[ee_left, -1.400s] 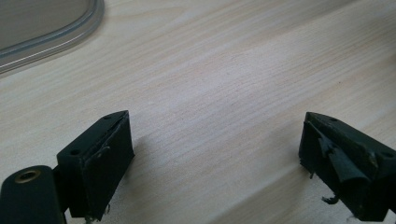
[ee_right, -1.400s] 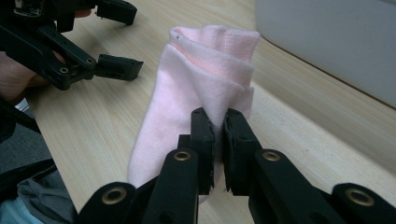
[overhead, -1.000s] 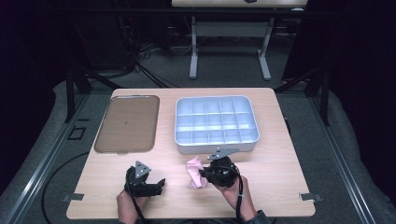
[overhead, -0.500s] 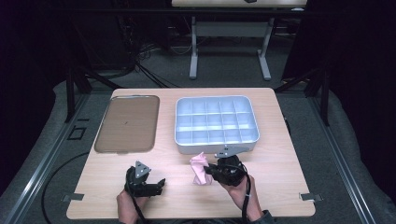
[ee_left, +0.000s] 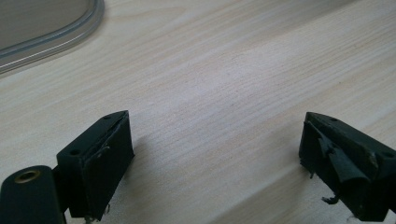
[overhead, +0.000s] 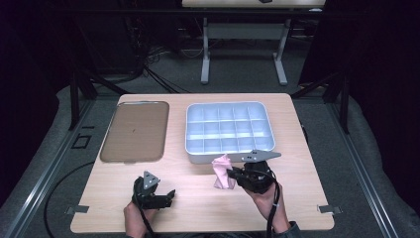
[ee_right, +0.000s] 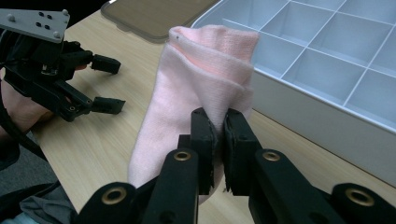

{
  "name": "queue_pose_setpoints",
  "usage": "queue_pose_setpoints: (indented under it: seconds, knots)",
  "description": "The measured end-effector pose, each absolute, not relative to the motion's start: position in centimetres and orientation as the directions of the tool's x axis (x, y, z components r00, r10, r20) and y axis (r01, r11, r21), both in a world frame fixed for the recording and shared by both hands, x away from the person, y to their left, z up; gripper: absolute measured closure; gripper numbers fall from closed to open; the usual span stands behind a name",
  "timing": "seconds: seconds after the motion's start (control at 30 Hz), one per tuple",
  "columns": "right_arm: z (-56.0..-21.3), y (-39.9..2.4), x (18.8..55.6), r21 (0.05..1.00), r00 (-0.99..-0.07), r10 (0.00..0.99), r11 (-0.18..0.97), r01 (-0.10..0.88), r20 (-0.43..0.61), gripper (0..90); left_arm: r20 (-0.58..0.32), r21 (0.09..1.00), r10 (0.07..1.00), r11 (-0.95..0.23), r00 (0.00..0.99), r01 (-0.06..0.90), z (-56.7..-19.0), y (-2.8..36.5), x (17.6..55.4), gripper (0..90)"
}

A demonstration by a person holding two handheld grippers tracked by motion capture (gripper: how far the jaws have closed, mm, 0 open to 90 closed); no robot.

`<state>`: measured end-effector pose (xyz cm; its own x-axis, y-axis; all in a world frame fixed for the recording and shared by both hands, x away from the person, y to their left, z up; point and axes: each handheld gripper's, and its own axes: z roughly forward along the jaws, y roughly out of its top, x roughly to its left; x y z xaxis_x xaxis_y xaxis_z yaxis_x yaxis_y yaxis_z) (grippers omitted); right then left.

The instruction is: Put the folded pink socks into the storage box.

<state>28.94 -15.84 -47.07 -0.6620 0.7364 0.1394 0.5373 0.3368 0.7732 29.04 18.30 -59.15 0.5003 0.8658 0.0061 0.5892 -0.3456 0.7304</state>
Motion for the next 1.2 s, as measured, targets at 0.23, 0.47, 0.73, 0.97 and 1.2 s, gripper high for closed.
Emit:
queue_pose_setpoints:
  seconds: [0.23, 0.47, 0.73, 0.97, 1.2]
  knots:
    - [-46.6, -16.6, 29.0, 0.780, -0.649, 0.749, 0.323, 0.535, 0.135, 84.1, 0.006, 0.731, 0.866, -0.345, 0.500, 0.589, -59.2, 18.3, 29.0, 9.5]
    - [-45.9, -17.4, 29.2, 0.791, -0.633, 0.765, 0.310, 0.528, 0.123, 84.1, 0.006, 0.730, 0.866, -0.346, 0.501, 0.589, -59.1, 18.3, 29.0, 9.6]
    - [-44.7, -18.6, 29.9, 0.810, -0.611, 0.786, 0.297, 0.506, 0.093, 84.1, 0.006, 0.730, 0.866, -0.346, 0.500, 0.589, -59.2, 18.3, 29.0, 9.5]
    - [-43.8, -19.8, 30.7, 0.825, -0.582, 0.809, 0.269, 0.497, 0.086, 84.1, 0.006, 0.731, 0.866, -0.346, 0.500, 0.589, -59.2, 18.3, 29.0, 9.5]
    - [-43.1, -21.2, 31.5, 0.840, -0.549, 0.833, 0.251, 0.482, 0.066, 84.1, 0.006, 0.730, 0.866, -0.346, 0.500, 0.589, -59.1, 18.3, 29.0, 9.5]
